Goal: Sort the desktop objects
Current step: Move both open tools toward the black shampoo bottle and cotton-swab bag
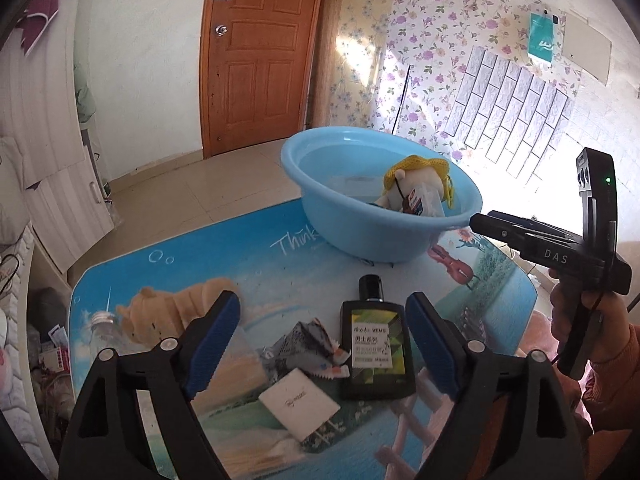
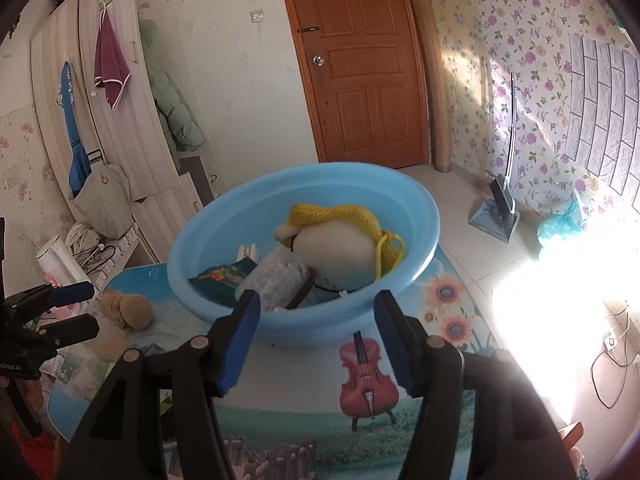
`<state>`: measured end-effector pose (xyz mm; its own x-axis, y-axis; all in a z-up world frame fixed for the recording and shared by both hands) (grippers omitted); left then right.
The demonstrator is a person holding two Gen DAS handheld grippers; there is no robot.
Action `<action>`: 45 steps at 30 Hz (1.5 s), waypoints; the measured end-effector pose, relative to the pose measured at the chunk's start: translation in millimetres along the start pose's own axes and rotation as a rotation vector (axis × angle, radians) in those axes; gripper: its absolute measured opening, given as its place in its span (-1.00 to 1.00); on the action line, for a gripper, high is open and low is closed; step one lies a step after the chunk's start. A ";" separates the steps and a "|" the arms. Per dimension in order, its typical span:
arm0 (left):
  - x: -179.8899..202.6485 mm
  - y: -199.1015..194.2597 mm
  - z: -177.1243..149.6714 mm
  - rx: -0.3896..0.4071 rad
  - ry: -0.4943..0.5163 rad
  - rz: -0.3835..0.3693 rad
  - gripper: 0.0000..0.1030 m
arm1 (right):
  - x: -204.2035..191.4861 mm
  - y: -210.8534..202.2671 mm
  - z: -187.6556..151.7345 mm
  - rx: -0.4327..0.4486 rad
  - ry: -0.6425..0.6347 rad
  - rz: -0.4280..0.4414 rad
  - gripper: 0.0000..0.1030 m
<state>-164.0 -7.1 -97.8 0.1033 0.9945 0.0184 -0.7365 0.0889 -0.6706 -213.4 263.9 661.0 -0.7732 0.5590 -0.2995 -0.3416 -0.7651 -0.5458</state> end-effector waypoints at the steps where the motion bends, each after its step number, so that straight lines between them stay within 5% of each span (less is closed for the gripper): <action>1: -1.5 -3.5 -5.7 -0.001 0.002 0.000 0.75 | -1.7 -0.6 -4.8 -0.012 0.006 -0.002 0.15; 15: -35.2 -17.6 -70.7 -0.071 -0.034 0.039 0.83 | -49.3 5.1 -56.6 -0.150 -0.030 0.035 0.15; 22: -45.1 -18.0 -85.8 -0.093 -0.052 0.043 0.84 | -66.0 17.7 -77.8 -0.242 0.021 0.126 0.15; 32: -52.7 -8.9 -96.4 -0.116 -0.087 0.025 0.84 | -80.2 24.4 -85.1 -0.265 0.008 0.093 0.16; 36: -51.0 -4.8 -96.4 -0.119 -0.086 0.018 0.84 | -90.7 32.3 -86.0 -0.276 -0.004 0.077 0.50; 45: -53.4 -0.2 -98.9 -0.122 -0.102 0.003 0.84 | -120.8 50.8 -86.7 -0.283 -0.053 0.049 0.73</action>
<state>-103.3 -65.7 -172.0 0.0282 0.9958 0.0868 -0.6493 0.0843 -0.7559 -91.0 185.2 601.6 -0.8146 0.5003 -0.2935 -0.1466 -0.6671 -0.7304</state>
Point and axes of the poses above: each gripper's, at about its wrist camera, not at the fingertips, and y roughly the way its jaws point, x to its right, z to its top, the point moved 7 cm from there along y, roughly the way its jaws point, and after that the axes turned 11 degrees about z, right-handed, at the moved point
